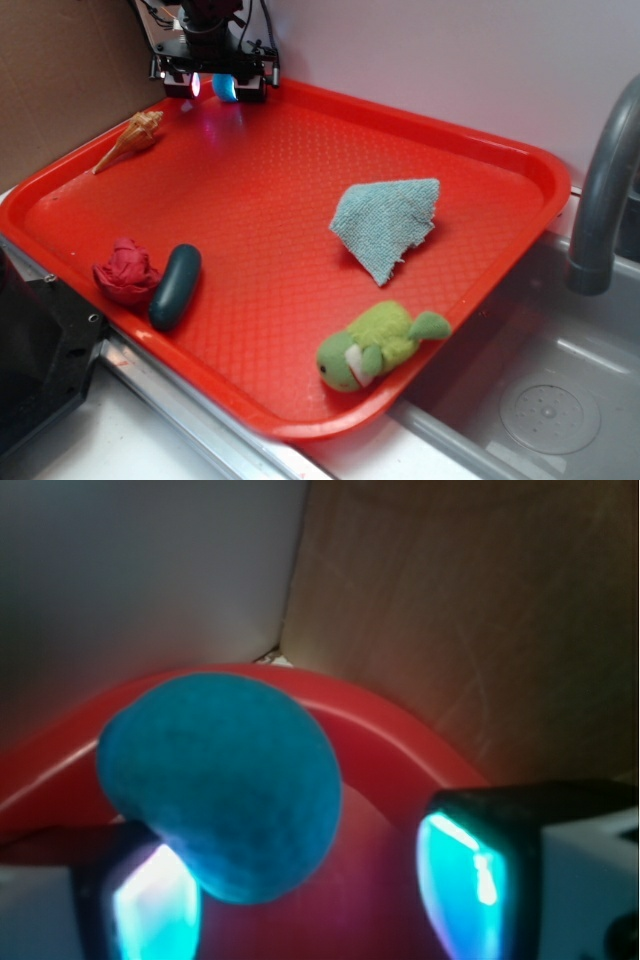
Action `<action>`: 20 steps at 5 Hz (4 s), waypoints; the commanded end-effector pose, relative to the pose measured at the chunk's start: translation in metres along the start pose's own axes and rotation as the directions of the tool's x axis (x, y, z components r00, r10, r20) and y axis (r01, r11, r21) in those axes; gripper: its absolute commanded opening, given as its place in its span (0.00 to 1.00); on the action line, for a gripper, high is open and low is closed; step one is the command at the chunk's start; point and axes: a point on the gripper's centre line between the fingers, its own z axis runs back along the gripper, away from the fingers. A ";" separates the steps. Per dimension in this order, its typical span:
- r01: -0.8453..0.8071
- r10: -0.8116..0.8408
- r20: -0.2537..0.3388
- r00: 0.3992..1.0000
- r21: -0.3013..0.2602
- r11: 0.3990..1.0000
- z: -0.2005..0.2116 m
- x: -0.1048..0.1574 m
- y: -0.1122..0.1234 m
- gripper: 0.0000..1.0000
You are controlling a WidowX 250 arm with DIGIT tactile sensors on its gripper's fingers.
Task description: Grab the blue ball.
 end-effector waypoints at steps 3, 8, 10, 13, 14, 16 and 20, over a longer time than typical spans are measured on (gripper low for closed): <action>0.038 -0.013 0.136 0.991 -0.186 0.982 0.076 -0.002 0.017 0.00; 0.158 -0.128 0.163 0.978 -0.187 0.970 0.046 0.017 -0.004 1.00; 0.191 -0.164 0.156 0.974 -0.180 0.965 0.028 0.026 -0.014 1.00; 0.024 0.001 0.138 0.990 -0.175 0.984 0.032 0.021 -0.009 0.00; -0.065 0.088 0.137 0.987 -0.169 0.984 0.050 0.011 0.002 0.79; -0.075 0.117 0.203 0.972 -0.202 0.977 0.067 0.003 0.015 1.00; -0.131 0.151 0.101 0.983 -0.183 0.974 0.024 0.023 -0.009 0.00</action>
